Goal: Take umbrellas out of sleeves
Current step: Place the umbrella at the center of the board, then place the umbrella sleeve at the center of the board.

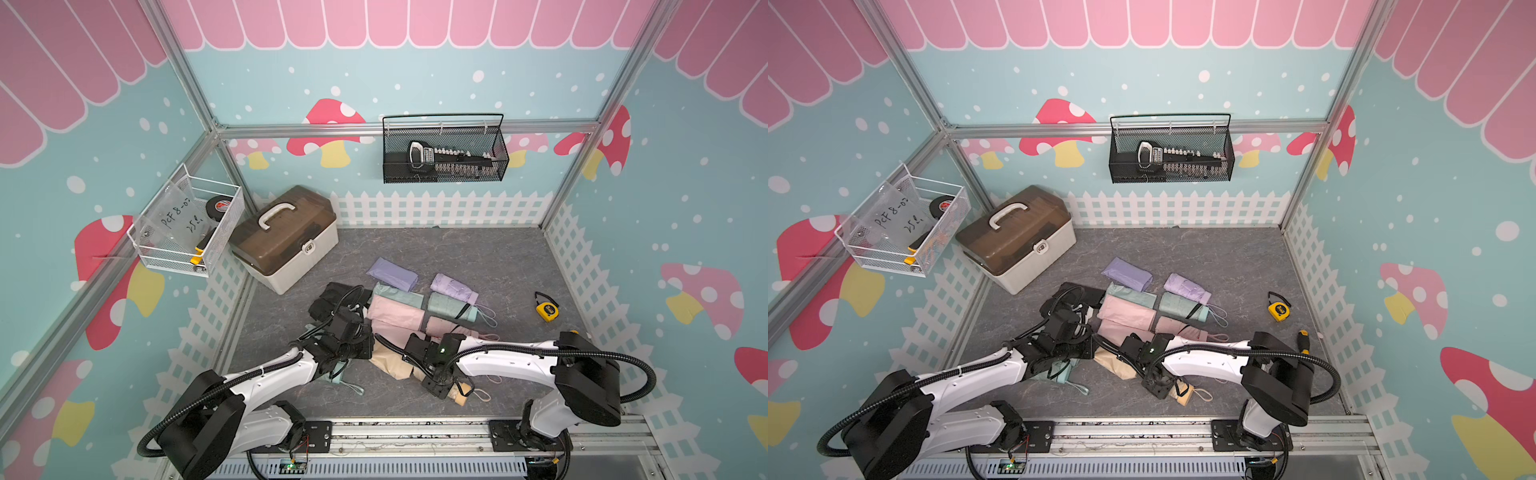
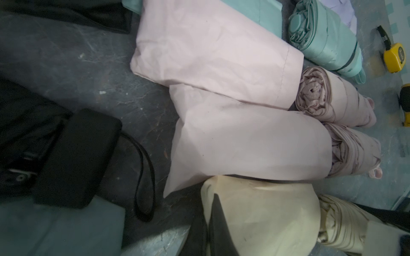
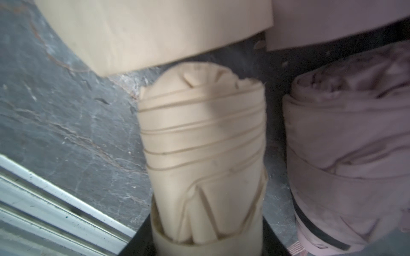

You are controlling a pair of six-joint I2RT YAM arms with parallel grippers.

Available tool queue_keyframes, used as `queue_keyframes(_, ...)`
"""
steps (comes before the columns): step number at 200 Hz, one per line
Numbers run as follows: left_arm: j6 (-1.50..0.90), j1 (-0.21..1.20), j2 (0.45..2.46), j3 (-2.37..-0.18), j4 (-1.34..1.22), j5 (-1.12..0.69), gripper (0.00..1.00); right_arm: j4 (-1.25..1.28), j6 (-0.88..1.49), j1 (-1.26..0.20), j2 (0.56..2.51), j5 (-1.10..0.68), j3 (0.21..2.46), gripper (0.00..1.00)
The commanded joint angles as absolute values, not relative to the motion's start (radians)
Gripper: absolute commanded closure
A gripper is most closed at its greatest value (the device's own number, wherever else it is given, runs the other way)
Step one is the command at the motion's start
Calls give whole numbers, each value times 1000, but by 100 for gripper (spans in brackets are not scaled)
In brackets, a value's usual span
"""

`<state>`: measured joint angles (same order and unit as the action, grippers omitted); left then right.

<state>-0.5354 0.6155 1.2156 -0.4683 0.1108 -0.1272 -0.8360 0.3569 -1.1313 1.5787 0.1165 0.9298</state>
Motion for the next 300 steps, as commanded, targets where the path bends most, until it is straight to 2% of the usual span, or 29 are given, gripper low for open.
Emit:
queue_keyframes(1,-537,608,1214,-487,96,-130,99,-887,378,-1128,1598,147,945,55)
queue_keyframes(63,-540,608,1209,-488,101,-130,99,-914,438,-1125,1604,183,926,55)
queue_keyframes(95,-541,608,1211,-489,102,-128,97,-929,457,-1124,1593,224,916,51)
queue_keyframes(106,-541,608,1213,-491,102,-129,96,-933,462,-1124,1598,242,917,48)
queue_keyframes(121,-541,608,1218,-493,101,-133,95,-941,468,-1124,1611,265,924,37)
queue_keyframes(156,-541,608,1221,-490,96,-130,90,-935,462,-1124,1604,265,929,32)
queue_keyframes(173,-547,608,1225,-489,87,-135,76,-915,453,-1124,1569,243,922,32)
queue_keyframes(179,-548,609,1227,-487,83,-139,73,-904,451,-1124,1555,233,917,32)
queue_keyframes(212,-568,608,1232,-476,60,-158,72,-862,449,-1124,1484,193,910,32)
queue_keyframes(254,-591,608,1229,-467,33,-171,70,-855,470,-1116,1342,291,925,30)
queue_keyframes(300,-626,611,1201,-458,0,-199,65,-835,509,-1007,1089,353,880,30)
